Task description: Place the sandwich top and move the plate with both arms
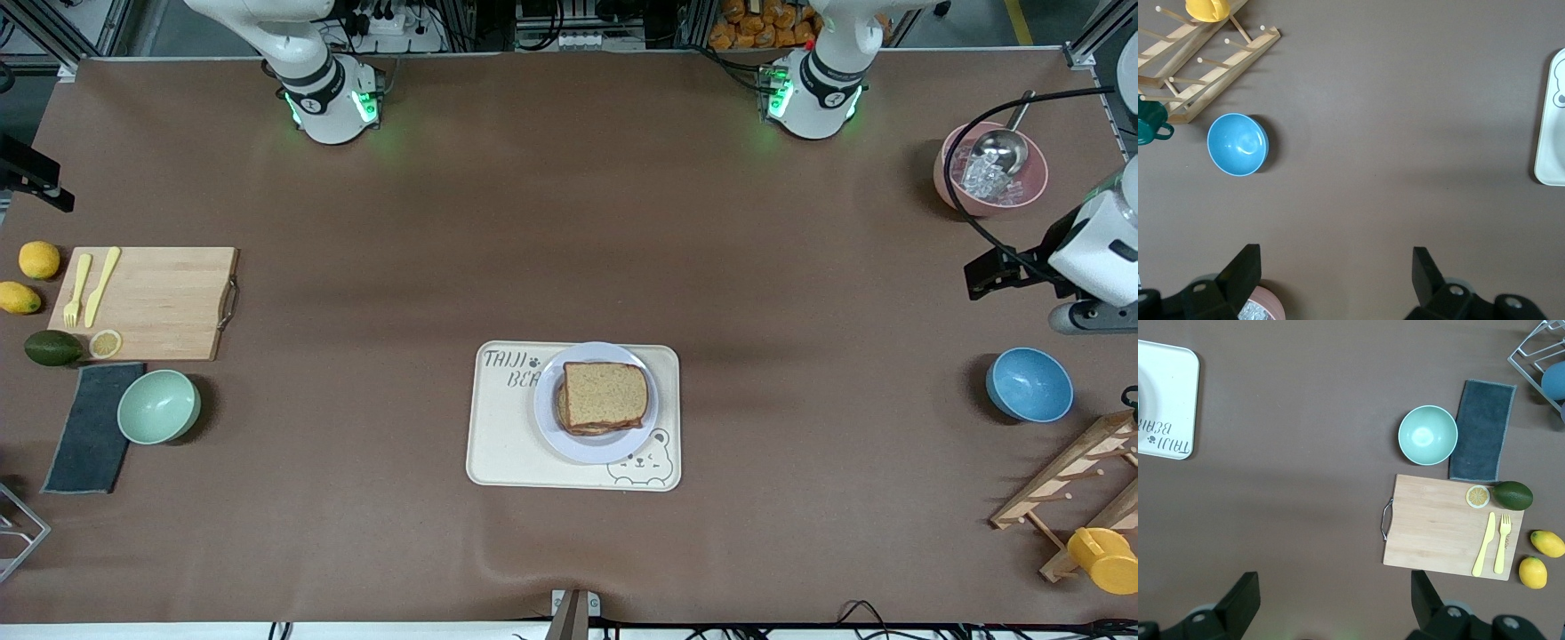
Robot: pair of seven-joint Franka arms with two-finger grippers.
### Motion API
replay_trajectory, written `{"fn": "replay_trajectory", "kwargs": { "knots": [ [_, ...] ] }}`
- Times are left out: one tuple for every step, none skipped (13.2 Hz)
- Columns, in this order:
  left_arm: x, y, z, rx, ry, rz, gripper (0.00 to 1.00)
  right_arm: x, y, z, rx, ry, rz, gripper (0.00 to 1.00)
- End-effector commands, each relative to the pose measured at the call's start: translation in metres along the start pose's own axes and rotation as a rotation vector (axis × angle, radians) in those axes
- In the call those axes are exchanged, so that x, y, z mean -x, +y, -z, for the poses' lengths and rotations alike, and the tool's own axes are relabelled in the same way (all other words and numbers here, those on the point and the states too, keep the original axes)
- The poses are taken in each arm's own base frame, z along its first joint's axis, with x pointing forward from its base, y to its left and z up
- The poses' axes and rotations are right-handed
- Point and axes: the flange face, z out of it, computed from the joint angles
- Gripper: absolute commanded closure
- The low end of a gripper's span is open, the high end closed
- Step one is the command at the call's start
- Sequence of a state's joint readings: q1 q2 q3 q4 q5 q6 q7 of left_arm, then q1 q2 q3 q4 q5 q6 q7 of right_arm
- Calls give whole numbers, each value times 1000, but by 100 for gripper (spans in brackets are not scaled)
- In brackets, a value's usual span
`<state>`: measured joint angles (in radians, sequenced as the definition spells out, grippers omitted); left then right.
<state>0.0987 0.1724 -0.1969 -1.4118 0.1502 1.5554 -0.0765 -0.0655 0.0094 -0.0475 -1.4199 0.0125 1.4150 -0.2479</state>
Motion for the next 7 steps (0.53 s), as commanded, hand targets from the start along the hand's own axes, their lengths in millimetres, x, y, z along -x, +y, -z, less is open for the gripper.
{"fn": "replay_trajectory", "kwargs": {
  "knots": [
    [16, -3, 18, -27, 7, 9, 0, 3, 5, 2, 1, 5, -9, 0],
    [21, -4, 21, -23, -9, 4, 0, 3, 5, 2, 1, 5, -9, 0],
    [33, -7, 30, -16, -22, 24, 0, 3, 5, 2, 1, 5, -9, 0],
    [44, -12, 37, 21, -20, 44, 0, 3, 5, 2, 1, 5, -9, 0],
    [54, -22, 38, 45, -22, 69, 0, 3, 5, 2, 1, 5, -9, 0],
    [64, -37, 38, 74, -23, 100, 0, 3, 5, 2, 1, 5, -9, 0],
    [72, -35, 39, 81, -19, 98, 0, 3, 4, 2, 1, 5, -8, 0]
  ]
}}
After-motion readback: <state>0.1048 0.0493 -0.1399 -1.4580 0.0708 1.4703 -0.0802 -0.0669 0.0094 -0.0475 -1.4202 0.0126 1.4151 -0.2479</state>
